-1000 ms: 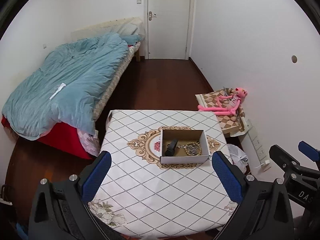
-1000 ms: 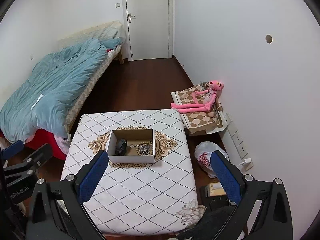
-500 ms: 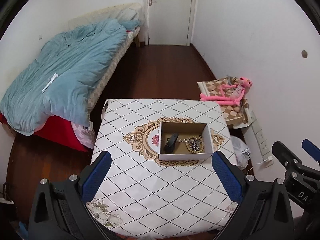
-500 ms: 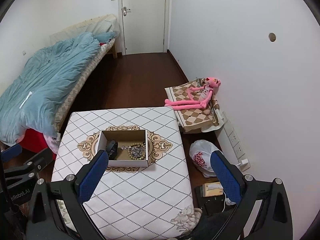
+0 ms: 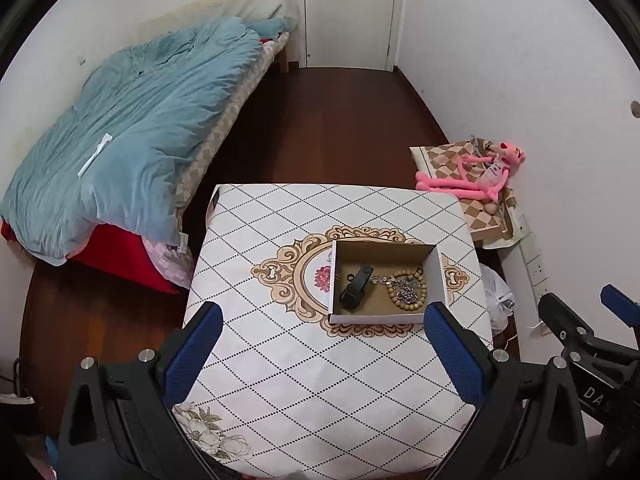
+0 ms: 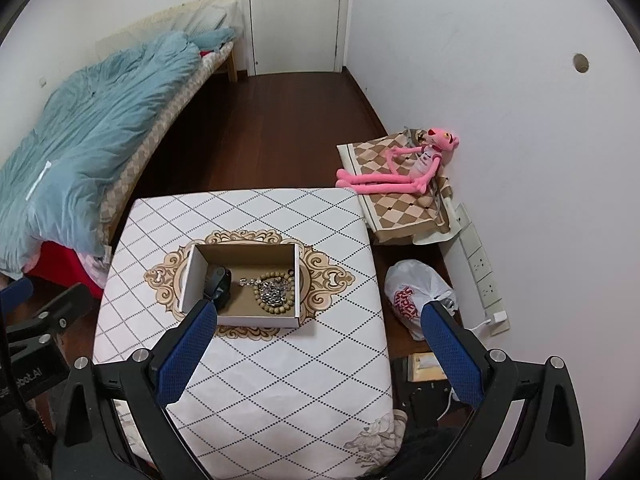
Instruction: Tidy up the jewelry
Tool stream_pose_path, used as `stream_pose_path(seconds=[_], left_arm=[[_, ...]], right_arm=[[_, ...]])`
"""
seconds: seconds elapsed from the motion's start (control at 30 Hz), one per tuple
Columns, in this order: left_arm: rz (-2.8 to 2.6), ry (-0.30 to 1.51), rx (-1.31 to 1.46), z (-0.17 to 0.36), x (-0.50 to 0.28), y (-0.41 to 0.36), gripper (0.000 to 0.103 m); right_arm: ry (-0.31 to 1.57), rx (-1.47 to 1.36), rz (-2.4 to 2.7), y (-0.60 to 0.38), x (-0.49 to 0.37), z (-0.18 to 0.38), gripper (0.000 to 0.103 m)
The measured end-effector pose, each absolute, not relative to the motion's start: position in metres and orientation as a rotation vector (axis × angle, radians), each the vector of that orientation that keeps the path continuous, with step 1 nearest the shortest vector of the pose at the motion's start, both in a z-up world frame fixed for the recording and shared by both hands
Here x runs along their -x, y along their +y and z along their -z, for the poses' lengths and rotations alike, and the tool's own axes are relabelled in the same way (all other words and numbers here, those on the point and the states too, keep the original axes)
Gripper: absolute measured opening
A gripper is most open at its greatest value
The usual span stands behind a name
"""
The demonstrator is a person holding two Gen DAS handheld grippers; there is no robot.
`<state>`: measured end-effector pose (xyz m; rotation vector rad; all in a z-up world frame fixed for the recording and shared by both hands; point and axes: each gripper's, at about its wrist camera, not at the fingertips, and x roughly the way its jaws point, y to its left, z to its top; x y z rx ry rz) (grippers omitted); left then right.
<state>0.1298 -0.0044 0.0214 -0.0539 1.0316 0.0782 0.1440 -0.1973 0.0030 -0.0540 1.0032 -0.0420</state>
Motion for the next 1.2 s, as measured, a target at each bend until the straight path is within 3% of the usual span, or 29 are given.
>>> stream_pose_path(seconds=[1.2], left_arm=[[-0.087, 1.062, 0.046, -0.0117, -0.1277, -0.003, 0.103]], right_arm=[[1.064, 0.074, 0.02, -0.1928, -0.1479, 0.0073, 0.103]])
